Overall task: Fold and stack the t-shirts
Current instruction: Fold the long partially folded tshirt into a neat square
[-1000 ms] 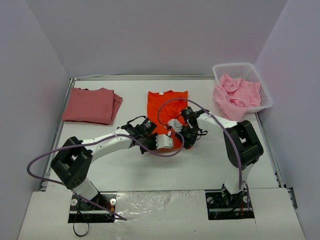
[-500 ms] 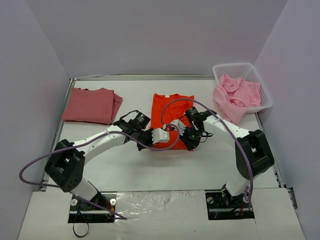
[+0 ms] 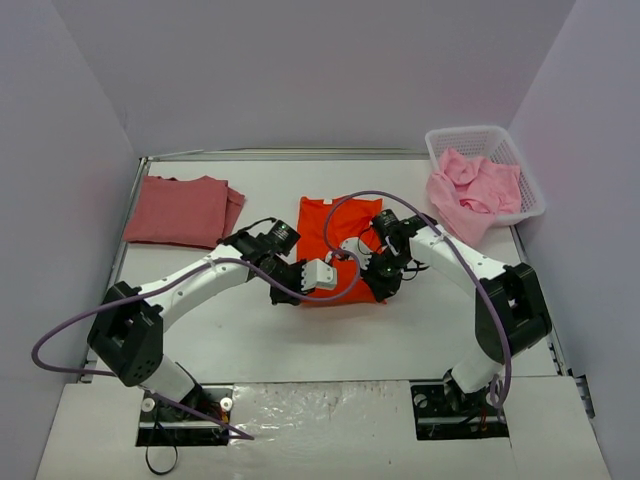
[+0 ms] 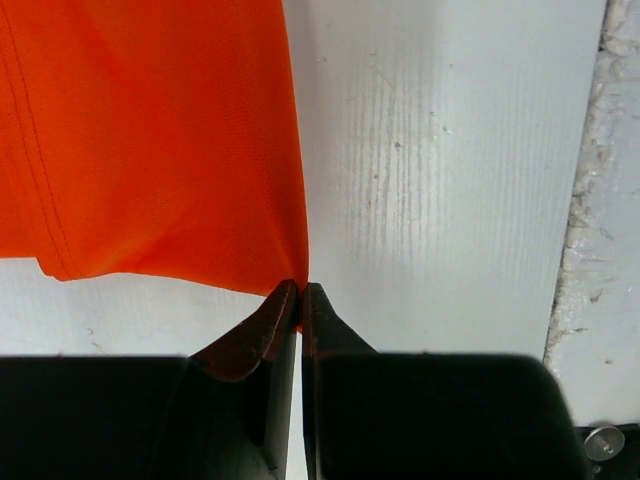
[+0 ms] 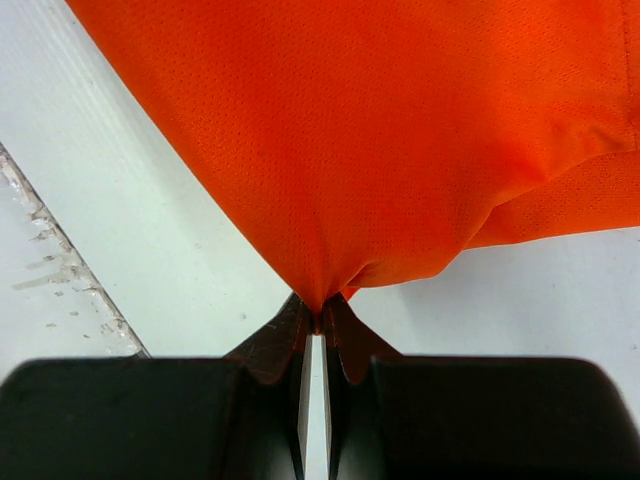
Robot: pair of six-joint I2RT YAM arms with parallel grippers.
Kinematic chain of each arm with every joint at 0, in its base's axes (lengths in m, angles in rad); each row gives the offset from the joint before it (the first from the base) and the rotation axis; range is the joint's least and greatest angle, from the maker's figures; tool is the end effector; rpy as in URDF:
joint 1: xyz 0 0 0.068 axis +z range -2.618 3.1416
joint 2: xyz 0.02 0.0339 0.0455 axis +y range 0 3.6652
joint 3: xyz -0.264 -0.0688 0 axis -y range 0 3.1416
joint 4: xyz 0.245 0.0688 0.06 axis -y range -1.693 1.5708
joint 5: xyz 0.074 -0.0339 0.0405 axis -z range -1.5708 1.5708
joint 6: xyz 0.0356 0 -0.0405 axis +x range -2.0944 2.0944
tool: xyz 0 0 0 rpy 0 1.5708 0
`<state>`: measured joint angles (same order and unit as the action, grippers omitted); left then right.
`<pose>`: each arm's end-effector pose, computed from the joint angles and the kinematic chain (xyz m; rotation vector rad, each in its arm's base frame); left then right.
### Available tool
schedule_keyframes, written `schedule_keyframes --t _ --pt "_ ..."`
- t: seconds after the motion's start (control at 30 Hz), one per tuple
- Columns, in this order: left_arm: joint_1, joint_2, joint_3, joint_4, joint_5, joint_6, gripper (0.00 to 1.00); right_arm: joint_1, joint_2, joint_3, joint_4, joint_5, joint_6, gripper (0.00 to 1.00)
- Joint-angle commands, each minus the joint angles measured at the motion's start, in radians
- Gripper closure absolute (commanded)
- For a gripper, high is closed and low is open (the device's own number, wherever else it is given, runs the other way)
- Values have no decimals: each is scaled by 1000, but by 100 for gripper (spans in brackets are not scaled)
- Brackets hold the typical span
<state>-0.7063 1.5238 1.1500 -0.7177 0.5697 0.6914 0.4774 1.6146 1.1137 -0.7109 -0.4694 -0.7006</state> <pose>0.2200 -0.2129 0.2513 1.7946 1.8497 -0.7574 0.2701 0.1579 0.2132 -1.5842 2.1621 0.5822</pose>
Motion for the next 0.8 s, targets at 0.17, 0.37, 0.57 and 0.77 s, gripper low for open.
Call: schedule_keyframes --t 0.17,0.37,0.57,0.77 --pt "11 -47 89 -255 122 117 98 -10 -51 73 -203 -58 -76 100" --pt "11 -59 152 -413 153 183 98 -10 -74 107 -306 -110 -123 100" --pt "10 -79 211 -465 159 188 98 -10 -84 141 -371 -138 -146 100" --pt "14 -102 244 -451 125 152 98 -11 -78 199 -395 -135 -146 100"
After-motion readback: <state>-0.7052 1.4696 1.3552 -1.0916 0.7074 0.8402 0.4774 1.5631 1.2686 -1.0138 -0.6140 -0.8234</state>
